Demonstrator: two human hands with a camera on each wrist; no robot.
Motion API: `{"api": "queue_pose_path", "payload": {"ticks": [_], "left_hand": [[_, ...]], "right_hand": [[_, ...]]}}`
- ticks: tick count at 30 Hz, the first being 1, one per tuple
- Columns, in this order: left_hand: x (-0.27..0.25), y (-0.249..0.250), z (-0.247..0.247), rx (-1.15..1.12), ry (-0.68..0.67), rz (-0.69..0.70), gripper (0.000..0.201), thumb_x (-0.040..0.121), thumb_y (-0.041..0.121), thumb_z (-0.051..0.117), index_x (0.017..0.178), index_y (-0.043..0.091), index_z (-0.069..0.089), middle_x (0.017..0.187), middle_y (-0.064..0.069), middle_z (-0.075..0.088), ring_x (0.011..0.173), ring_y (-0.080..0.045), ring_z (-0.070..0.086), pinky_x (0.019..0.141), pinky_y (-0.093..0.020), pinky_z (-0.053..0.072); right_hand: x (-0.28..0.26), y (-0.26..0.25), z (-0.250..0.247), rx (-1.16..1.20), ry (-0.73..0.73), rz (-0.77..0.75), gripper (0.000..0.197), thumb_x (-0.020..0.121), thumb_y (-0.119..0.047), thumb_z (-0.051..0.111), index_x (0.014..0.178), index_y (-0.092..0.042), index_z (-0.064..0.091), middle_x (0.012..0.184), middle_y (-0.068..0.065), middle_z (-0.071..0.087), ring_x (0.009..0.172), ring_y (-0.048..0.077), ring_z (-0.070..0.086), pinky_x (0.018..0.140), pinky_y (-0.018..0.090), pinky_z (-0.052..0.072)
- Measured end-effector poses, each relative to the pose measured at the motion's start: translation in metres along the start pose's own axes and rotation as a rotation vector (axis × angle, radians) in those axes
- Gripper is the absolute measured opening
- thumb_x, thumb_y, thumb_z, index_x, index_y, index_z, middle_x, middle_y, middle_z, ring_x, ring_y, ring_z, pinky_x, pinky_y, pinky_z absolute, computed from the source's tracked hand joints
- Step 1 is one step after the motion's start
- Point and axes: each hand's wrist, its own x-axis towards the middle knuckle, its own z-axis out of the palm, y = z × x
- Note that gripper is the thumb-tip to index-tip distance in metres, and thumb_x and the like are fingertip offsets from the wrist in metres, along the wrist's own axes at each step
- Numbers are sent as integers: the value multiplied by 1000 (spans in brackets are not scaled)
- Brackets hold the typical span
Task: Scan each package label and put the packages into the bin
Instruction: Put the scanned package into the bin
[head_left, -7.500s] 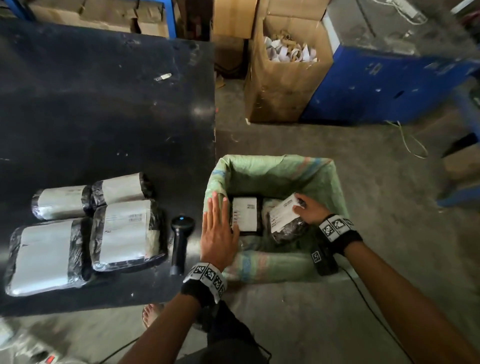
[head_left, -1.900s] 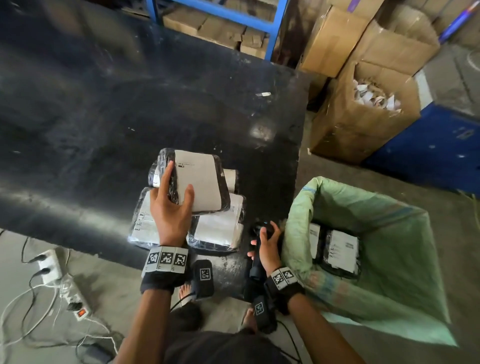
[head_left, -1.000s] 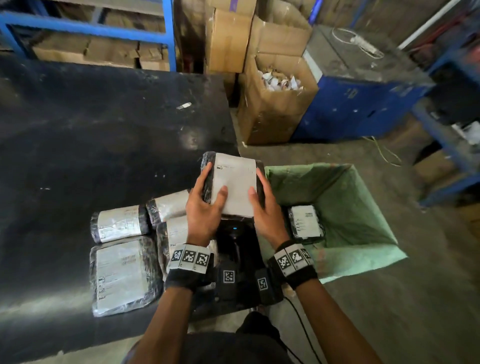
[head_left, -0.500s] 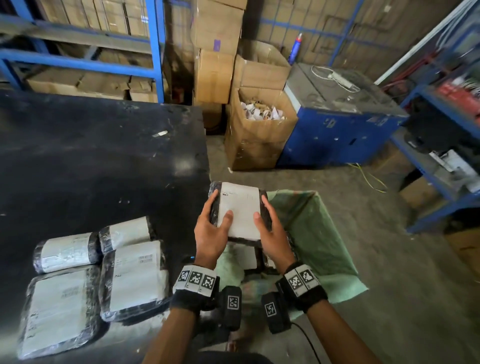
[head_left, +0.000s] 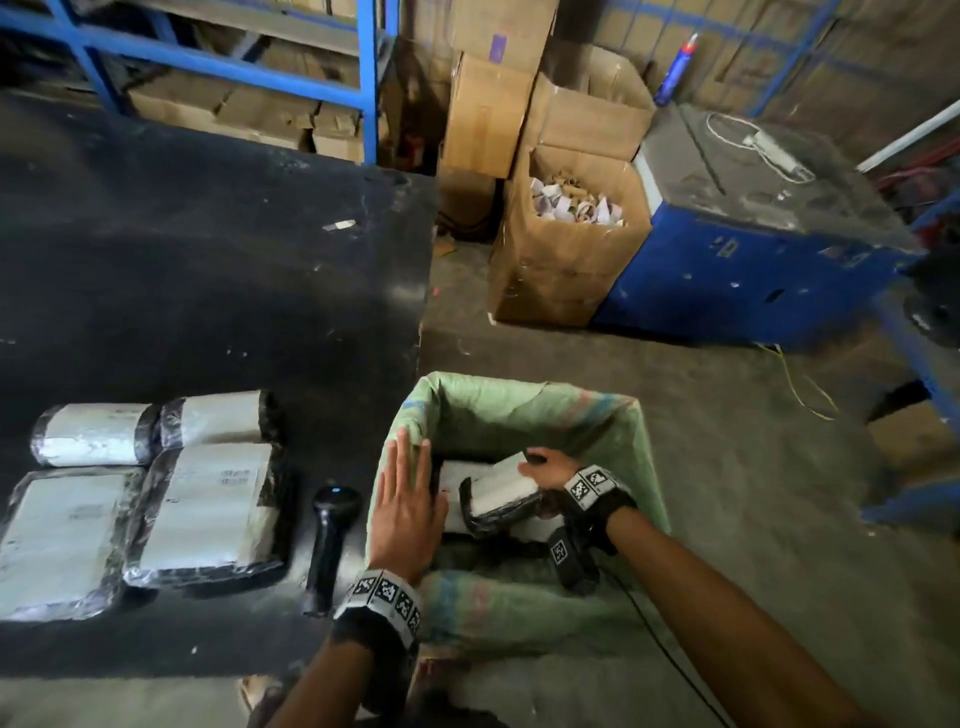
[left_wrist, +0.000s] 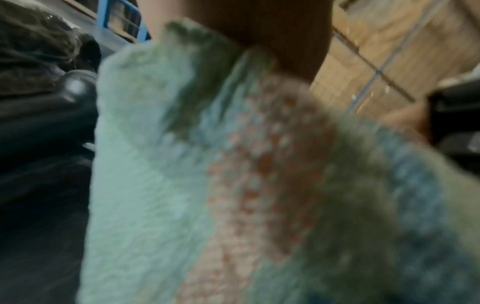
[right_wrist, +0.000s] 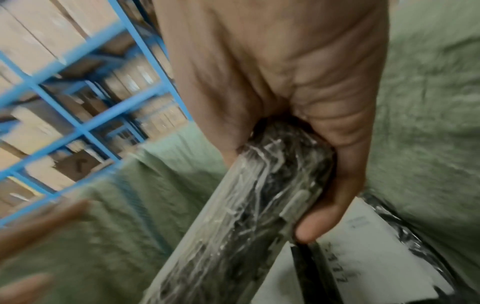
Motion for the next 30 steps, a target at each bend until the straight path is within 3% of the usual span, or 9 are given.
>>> {"api": "queue_pose_path", "payload": {"ticks": [2,8,11,14,17,22,26,28,30], "left_hand": [[1,0,4,60,-1,9,69,97,35,36,157,1,29,168,-22,13,157,-37,11,123,-51,27],[7,-5,9,150,-47,-28,68,99,31,37,159,3,22,170,-16,1,158,-31,-3,125,-49,23],[3,-2,8,144,-62,-47,70,98,27,43,160,5,21,170,-15,0,158,-31,-4,124,-50,24],[2,3,6,150,-69,-53,68,97,28,38,160,6,22,171,-15,0,158,-31,-3,124,-49,25],[3,0,6,183,-82,-54,67,98,27,37,160,5,22,170,-16,-1,158,-33,-3,124,-50,26],[7,-6,11,122,-40,-49,65,98,25,43,159,7,28,171,-14,3,158,-32,0,118,-50,37],[9,-11,12,73,-22,-27,66,98,26,47,159,11,29,171,-10,1,158,-30,-3,121,-50,33],[8,-13,11,41,-29,-26,68,96,28,46,159,12,28,171,-9,0,158,-29,-4,124,-50,26],[9,-12,6,-31,-32,-47,68,93,31,46,157,12,33,172,-7,4,158,-29,6,125,-48,24]], "right_hand": [[24,5,7,19,-39,33,57,97,-28,55,148,-8,38,151,10,43,136,27,44,113,33,34],[76,12,35,131,-48,27,56,100,-19,51,150,-3,32,152,13,40,138,27,42,104,23,33],[87,11,55,238,-41,21,62,99,-26,53,153,-11,26,155,11,35,139,28,41,112,32,33],[98,13,80,294,-30,34,66,99,-34,51,155,-21,20,158,10,29,140,32,38,114,39,33],[96,9,105,310,44,-6,64,102,-26,45,157,-22,12,163,12,13,145,35,26,114,40,29],[103,37,141,-33,97,-13,76,101,-34,43,155,-27,-10,165,4,-5,139,41,34,109,44,34],[112,38,141,-160,-13,-16,87,99,-35,45,152,-21,-22,162,3,-20,143,39,27,112,40,31],[116,31,130,-143,-83,21,99,95,-35,54,151,-21,-26,163,5,-17,144,37,28,112,38,35],[116,18,113,-111,-159,76,97,94,-35,58,154,-13,-14,164,11,-6,146,33,25,114,34,33]]}}
